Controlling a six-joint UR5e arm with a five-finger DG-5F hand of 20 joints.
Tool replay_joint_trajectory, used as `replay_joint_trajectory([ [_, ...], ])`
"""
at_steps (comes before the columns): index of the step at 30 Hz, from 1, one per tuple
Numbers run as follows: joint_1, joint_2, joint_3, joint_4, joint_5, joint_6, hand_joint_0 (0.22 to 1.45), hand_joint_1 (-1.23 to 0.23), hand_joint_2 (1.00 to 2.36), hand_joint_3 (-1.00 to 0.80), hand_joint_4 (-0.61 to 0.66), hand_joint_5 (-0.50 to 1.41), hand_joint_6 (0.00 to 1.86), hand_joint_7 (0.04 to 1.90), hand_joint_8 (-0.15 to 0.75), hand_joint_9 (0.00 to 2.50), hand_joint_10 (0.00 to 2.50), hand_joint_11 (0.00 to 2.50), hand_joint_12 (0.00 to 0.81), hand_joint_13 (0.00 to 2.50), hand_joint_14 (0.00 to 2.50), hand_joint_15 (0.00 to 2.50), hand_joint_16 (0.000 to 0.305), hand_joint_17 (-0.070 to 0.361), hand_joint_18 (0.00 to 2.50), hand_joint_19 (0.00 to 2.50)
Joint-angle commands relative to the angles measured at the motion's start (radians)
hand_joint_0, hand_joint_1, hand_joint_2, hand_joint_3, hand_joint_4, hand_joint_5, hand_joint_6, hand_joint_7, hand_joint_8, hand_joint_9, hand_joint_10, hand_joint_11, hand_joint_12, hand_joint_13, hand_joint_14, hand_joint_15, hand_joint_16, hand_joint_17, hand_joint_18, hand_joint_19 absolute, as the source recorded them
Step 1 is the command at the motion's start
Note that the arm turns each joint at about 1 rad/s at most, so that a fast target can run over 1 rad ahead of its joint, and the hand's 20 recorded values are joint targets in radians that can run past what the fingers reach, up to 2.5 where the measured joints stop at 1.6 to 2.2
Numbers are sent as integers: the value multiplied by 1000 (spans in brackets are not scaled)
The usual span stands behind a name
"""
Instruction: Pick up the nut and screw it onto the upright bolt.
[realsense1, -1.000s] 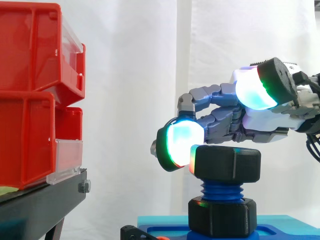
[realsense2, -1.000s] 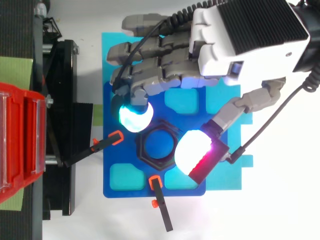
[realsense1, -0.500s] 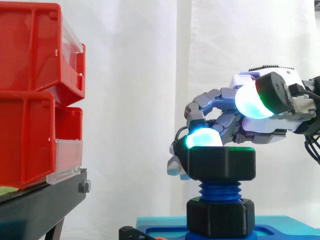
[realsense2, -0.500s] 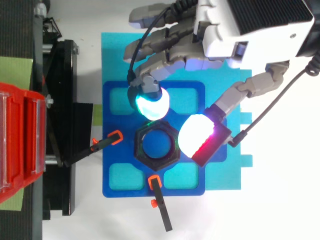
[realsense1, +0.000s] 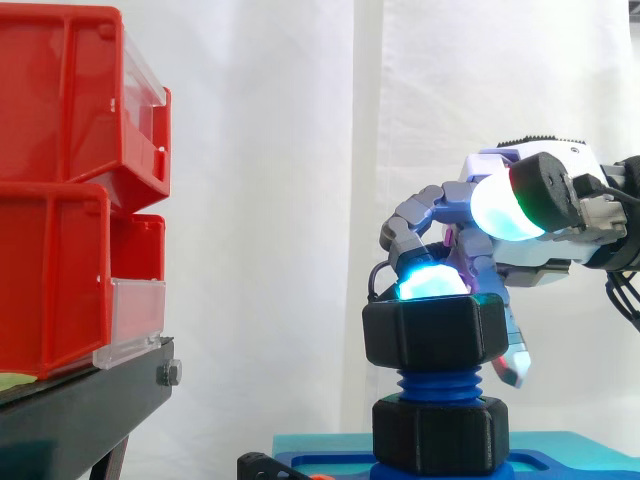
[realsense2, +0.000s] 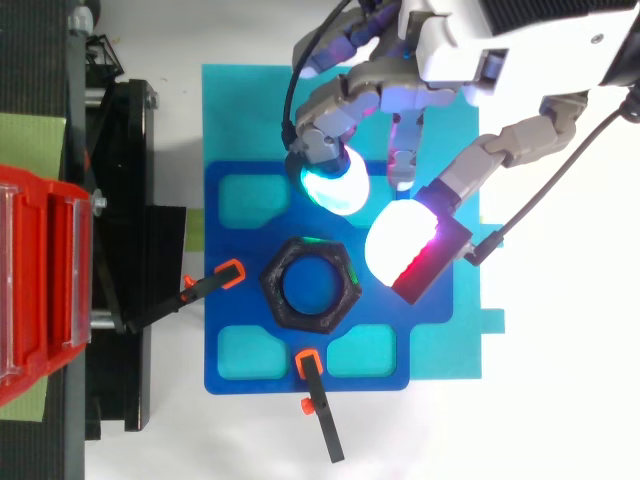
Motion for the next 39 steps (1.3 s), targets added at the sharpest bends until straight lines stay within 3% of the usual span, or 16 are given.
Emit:
replay_joint_trajectory([
  [1, -2, 0, 0, 1, -1, 0, 511, -350, 1000, -500, 35, 19, 755, 1144, 199, 1645, 4, 147, 171, 1110, 2, 58, 6, 13, 671, 0],
  [5, -2, 0, 2, 11, -5, 1, 501, -333, 1000, -500, 158, 14, 523, 1556, 260, 1463, 5, 151, 216, 925, 0, 20, 14, 31, 518, 0],
  [14, 0, 0, 0, 47, -22, -2, 482, -317, 1000, -500, 237, -120, 504, 1064, 256, 1102, 2, 82, 279, 693, 0, 0, 26, 58, 324, 0],
  [20, 9, 0, 0, 43, -22, -11, 471, -299, 1000, -500, 164, -174, 502, 747, 234, 810, 0, 0, 294, 545, 0, 0, 30, 68, 174, 0],
  [23, 18, 0, 0, 40, -18, -11, 463, -283, 1000, -500, 152, -182, 502, 679, 223, 614, 0, 0, 308, 352, 0, 0, 32, 73, 0, 0],
  [28, 35, 0, 0, 23, -8, -13, 452, -240, 1000, -500, 128, -194, 501, 645, 201, 299, 0, 0, 319, 21, 0, 0, 39, 87, 0, 0],
  [39, 55, 0, 0, -37, 9, -13, 444, -207, 1000, -500, 119, -199, 501, 649, 191, 169, 0, 0, 325, 0, 0, 0, 42, 94, 0, 0],
])
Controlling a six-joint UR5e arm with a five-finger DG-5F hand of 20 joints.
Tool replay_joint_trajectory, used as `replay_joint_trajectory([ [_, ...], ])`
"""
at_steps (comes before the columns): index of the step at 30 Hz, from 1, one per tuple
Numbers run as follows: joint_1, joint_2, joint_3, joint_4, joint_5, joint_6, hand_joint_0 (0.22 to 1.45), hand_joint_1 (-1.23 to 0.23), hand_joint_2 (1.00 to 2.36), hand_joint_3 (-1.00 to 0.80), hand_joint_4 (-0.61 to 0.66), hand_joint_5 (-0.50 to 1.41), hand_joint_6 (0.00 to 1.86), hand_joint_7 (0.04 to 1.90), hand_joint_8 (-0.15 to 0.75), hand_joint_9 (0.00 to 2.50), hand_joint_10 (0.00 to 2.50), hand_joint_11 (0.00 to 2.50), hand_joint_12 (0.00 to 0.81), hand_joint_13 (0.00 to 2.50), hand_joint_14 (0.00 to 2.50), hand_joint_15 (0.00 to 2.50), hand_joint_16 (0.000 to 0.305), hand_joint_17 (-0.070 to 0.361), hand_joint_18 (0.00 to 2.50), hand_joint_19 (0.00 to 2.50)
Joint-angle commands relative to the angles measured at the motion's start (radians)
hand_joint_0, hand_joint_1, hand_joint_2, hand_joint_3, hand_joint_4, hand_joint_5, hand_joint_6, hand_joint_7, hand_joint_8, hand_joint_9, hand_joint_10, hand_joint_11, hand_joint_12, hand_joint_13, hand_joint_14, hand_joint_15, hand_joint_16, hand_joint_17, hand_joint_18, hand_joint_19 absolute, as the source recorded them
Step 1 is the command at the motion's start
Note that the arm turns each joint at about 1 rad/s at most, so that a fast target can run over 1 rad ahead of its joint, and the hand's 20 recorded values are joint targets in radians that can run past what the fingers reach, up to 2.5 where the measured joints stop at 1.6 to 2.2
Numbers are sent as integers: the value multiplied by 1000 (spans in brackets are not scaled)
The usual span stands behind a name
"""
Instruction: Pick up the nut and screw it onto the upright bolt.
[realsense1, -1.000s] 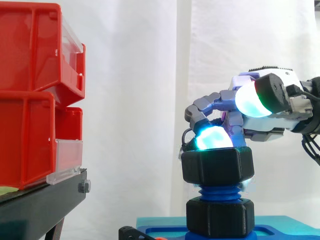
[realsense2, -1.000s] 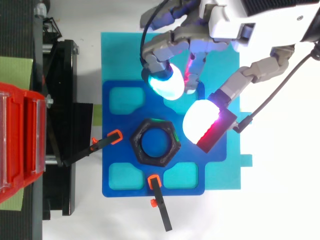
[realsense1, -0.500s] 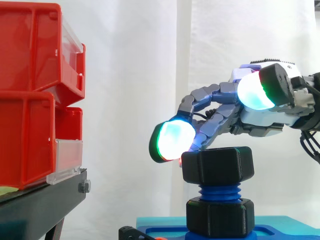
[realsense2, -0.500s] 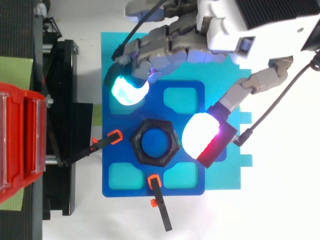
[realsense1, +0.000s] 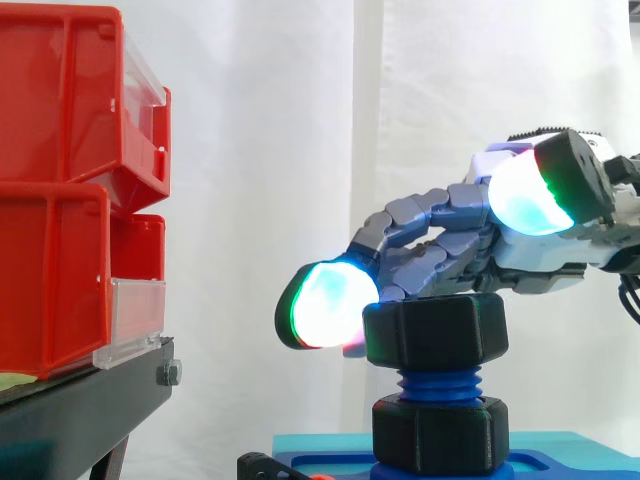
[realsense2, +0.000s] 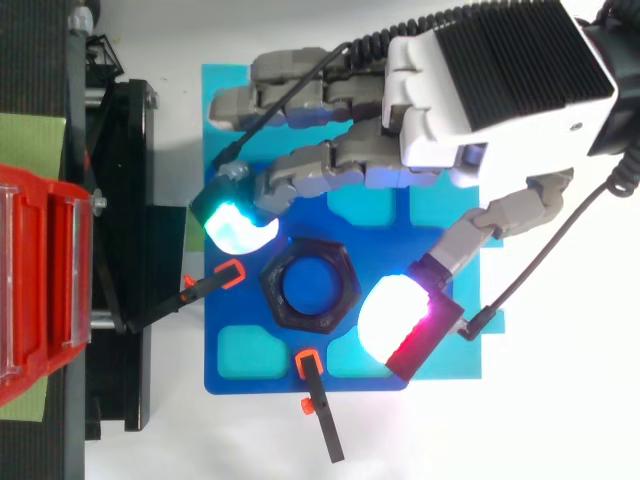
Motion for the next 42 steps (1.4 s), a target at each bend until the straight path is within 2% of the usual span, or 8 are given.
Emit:
replay_joint_trajectory([
  [1, 5, 0, 0, -7, 2, 0, 444, -207, 1000, -500, 121, -198, 501, 652, 191, 169, 0, 0, 325, 0, 0, 0, 42, 95, 0, 0],
  [4, 5, 0, 0, -9, 2, 0, 444, -208, 1000, -500, 139, -188, 502, 716, 197, 181, 0, 0, 326, 0, 0, 0, 42, 95, 0, 0],
  [8, 5, 0, 0, -9, 2, 0, 445, -212, 1000, -500, 210, -149, 504, 1044, 218, 232, 0, 0, 324, 20, 0, 0, 41, 92, 0, 0],
  [16, 3, -1, 0, -7, 2, 0, 454, -256, 1000, -500, 168, -105, 516, 1397, 250, 365, 0, 0, 325, 152, 0, 0, 39, 87, 0, 0],
  [33, -12, 0, 0, -4, 2, -12, 479, -336, 1000, -500, 162, -58, 678, 1227, 266, 682, 0, 0, 299, 453, 0, 0, 29, 65, 25, 0],
  [36, -20, -1, 0, -4, 2, -12, 487, -341, 1000, -500, 135, -12, 669, 1257, 262, 847, 0, 0, 279, 568, 0, 0, 26, 58, 168, 0],
  [38, -24, 0, 0, -4, 1, -12, 495, -346, 1000, -500, 98, 0, 700, 1176, 258, 1039, 0, 0, 247, 721, 0, 7, 21, 48, 325, 0],
  [42, -34, -1, 0, 0, -3, -14, 510, -347, 1000, -500, 40, 29, 723, 1167, 228, 1332, 0, 0, 198, 921, 0, 31, 14, 31, 559, 0],
])
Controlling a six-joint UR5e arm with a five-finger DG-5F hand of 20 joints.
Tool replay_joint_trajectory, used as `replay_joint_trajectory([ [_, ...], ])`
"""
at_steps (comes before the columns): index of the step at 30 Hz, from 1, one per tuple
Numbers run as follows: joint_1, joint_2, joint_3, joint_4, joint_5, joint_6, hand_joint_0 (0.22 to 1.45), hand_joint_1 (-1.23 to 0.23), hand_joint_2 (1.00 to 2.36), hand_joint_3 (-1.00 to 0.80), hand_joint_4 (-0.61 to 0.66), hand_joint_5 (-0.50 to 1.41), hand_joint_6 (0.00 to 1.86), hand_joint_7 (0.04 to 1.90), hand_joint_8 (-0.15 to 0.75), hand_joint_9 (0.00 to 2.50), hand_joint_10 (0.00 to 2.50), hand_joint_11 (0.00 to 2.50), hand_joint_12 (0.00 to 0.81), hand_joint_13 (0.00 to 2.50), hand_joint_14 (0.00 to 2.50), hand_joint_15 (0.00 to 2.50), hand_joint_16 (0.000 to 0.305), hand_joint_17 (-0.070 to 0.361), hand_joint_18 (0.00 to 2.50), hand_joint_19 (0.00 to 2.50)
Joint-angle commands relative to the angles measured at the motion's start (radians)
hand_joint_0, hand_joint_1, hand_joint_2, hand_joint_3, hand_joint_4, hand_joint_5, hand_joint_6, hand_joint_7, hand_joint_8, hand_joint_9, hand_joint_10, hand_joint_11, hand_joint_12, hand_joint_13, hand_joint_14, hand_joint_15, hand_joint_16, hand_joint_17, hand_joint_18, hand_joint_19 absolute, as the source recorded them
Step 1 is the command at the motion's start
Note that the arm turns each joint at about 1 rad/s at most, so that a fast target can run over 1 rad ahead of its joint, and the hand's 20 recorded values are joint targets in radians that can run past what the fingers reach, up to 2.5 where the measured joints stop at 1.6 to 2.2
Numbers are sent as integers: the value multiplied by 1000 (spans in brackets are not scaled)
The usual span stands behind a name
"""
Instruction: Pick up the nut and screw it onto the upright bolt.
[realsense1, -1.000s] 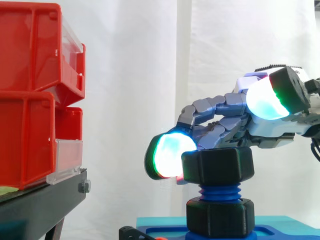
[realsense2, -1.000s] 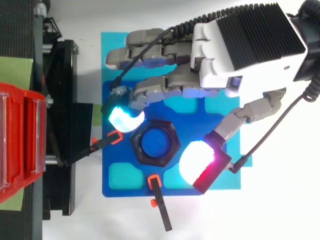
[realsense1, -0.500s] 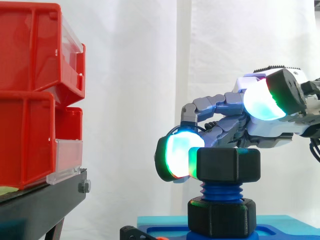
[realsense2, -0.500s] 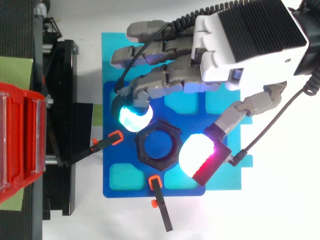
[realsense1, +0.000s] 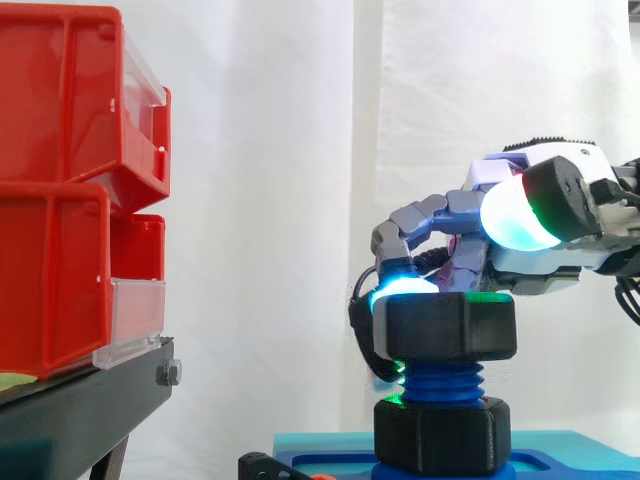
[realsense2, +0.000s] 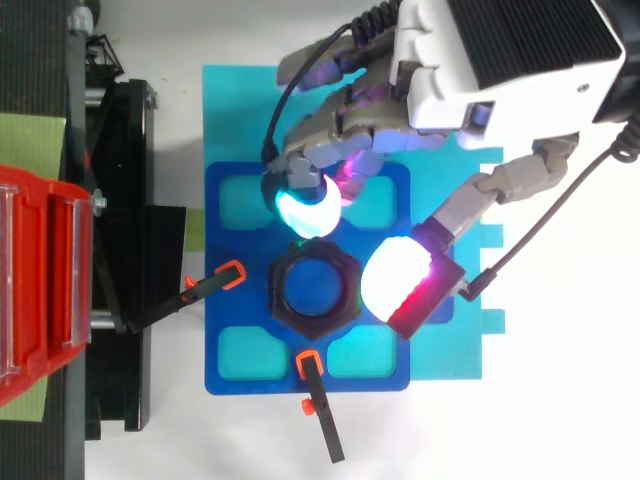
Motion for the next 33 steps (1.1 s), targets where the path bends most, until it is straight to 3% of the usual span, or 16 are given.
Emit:
replay_joint_trajectory([
  [1, -9, 0, -1, 3, -3, -1, 520, -344, 1000, -500, 41, 36, 723, 1178, 227, 1434, 0, 0, 183, 981, 2, 50, 11, 24, 632, 0],
  [8, -23, 0, 0, 9, -11, -8, 539, -366, 1000, -500, 72, 47, 716, 1160, 174, 1805, 7, 234, 146, 1208, 2, 87, 3, 6, 877, 96],
  [13, -27, 0, 0, 28, -17, -9, 513, -347, 1000, -500, 52, 33, 699, 1188, 225, 1726, 8, 266, 174, 1164, 2, 69, 7, 16, 809, 46],
  [16, -29, -7, 0, 36, -17, -8, 501, -336, 1000, -500, 147, 11, 505, 1579, 248, 1491, 7, 241, 211, 968, 0, 35, 15, 35, 608, 0],
  [26, -29, -9, 0, 123, -48, -4, 473, -318, 1000, -500, 179, -155, 503, 866, 243, 937, 0, 0, 278, 697, 0, 9, 33, 75, 393, 22],
  [33, -18, -9, -1, 125, -49, -4, 465, -310, 1000, -500, 110, -193, 501, 642, 214, 697, 0, 0, 288, 555, 0, 0, 36, 80, 254, 0],
])
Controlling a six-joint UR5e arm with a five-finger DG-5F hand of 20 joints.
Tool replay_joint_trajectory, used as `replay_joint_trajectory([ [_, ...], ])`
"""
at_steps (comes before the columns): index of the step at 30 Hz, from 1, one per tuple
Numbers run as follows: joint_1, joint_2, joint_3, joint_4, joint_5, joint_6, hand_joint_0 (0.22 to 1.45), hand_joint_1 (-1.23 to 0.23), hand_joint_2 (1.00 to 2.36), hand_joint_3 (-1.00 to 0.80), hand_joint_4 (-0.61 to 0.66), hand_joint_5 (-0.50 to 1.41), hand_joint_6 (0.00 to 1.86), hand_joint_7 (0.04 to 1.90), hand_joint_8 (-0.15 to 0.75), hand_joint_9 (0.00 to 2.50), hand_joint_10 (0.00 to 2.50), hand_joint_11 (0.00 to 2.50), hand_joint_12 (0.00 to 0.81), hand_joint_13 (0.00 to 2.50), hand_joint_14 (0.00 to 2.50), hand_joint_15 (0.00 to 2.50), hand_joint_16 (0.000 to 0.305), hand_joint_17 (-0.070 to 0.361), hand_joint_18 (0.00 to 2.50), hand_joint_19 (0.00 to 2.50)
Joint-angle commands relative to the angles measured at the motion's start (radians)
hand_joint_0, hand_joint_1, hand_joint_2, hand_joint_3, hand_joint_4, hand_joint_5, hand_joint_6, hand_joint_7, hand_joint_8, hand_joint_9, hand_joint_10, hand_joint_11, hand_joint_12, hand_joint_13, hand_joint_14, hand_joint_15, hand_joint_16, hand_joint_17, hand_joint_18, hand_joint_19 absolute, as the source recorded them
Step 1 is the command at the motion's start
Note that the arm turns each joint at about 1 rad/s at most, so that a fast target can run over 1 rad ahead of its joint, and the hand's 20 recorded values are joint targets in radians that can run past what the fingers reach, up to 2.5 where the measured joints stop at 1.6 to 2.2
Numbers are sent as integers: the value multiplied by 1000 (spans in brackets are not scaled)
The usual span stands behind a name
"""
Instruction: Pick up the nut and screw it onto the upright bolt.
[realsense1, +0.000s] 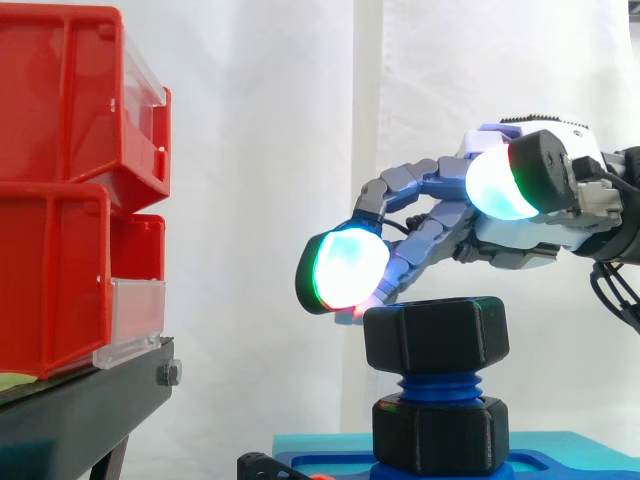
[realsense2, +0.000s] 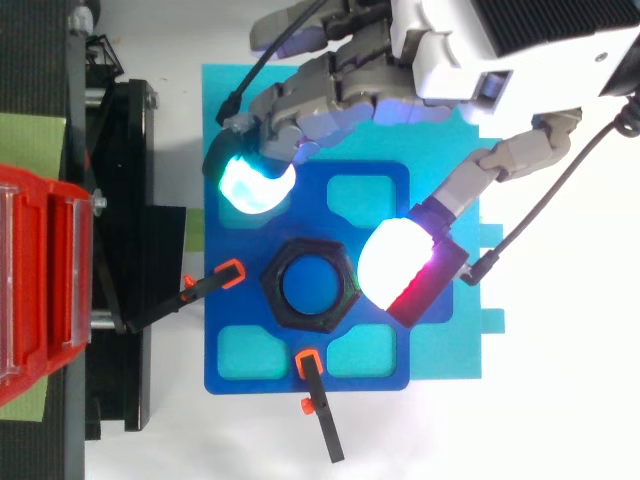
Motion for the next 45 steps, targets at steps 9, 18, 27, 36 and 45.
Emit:
replay_joint_trajectory([
  [9, 44, -1, 0, -53, 23, 5, 449, -274, 1000, -500, 33, -233, 500, 539, 170, 351, 0, 0, 294, 284, 0, 0, 36, 81, 0, 0],
  [18, 65, 0, 0, -68, 41, 23, 442, -247, 1000, -500, -1, -253, 500, 531, 155, 145, 0, 0, 307, 101, 0, 0, 38, 86, 0, 0],
  [27, 65, 0, 0, -57, 41, 23, 442, -239, 1000, -500, 16, -244, 500, 542, 159, 134, 0, 0, 311, 93, 0, 0, 39, 87, 0, 0],
  [36, 62, -1, 0, -57, 41, 18, 447, -241, 1000, -500, 102, -202, 501, 627, 192, 201, 0, 0, 315, 165, 0, 0, 37, 83, 0, 0],
  [45, 58, -1, 0, -62, 41, 18, 476, -297, 1000, -500, 161, -145, 502, 719, 135, 362, 0, 0, 262, 298, 0, 0, 26, 58, 0, 0],
])
